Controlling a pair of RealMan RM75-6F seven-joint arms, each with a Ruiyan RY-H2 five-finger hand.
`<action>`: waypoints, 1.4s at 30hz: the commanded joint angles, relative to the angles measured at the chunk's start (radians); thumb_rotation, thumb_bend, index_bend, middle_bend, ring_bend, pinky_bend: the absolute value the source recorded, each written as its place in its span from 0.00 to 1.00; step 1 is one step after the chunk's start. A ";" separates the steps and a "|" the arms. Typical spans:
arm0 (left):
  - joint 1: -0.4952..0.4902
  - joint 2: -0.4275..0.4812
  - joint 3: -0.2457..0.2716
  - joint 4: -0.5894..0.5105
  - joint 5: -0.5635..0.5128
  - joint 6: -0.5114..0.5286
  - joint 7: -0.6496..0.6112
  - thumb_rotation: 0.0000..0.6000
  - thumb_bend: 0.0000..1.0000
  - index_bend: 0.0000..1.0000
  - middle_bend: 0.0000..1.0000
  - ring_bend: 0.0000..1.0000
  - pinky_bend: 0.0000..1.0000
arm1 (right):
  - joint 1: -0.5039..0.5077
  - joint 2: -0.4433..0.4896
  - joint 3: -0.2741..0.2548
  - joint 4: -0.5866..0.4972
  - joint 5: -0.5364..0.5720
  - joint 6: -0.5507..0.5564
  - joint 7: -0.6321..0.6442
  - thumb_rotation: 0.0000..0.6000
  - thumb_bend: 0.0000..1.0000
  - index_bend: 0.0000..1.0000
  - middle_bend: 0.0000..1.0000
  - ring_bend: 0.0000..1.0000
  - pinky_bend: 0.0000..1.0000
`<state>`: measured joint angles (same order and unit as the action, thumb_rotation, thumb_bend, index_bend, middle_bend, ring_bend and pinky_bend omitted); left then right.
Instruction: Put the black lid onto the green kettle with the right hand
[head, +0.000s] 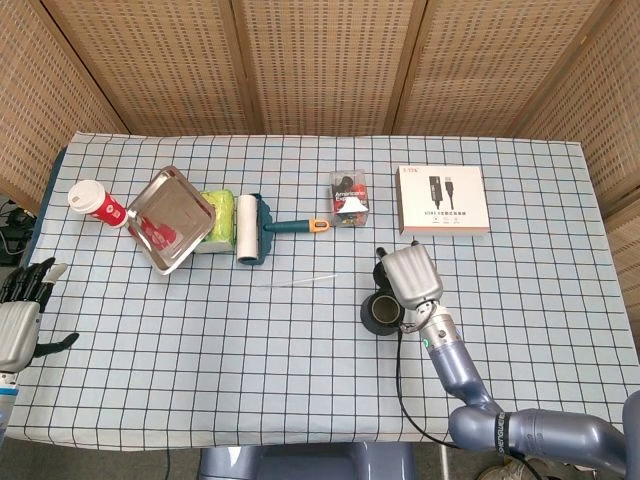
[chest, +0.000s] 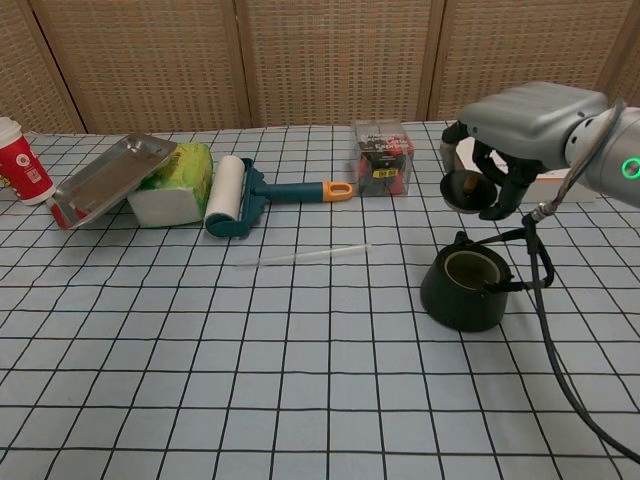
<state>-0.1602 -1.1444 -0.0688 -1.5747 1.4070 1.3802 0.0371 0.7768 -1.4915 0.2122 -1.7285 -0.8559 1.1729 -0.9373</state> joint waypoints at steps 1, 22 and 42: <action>0.000 0.001 0.000 0.001 0.004 0.003 -0.003 1.00 0.02 0.00 0.00 0.00 0.00 | 0.004 -0.014 -0.018 -0.004 0.012 0.007 -0.019 1.00 0.46 0.58 0.82 0.81 0.54; 0.010 0.006 0.007 -0.010 0.030 0.031 -0.009 1.00 0.02 0.00 0.00 0.00 0.00 | 0.002 -0.046 -0.078 -0.091 0.087 0.087 -0.091 1.00 0.46 0.59 0.82 0.81 0.54; 0.011 0.007 0.007 -0.011 0.030 0.032 -0.010 1.00 0.02 0.00 0.00 0.00 0.00 | 0.004 -0.066 -0.100 -0.051 0.090 0.080 -0.061 1.00 0.46 0.58 0.82 0.81 0.54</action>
<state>-0.1492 -1.1369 -0.0617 -1.5856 1.4368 1.4120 0.0269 0.7809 -1.5580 0.1126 -1.7803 -0.7658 1.2529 -0.9989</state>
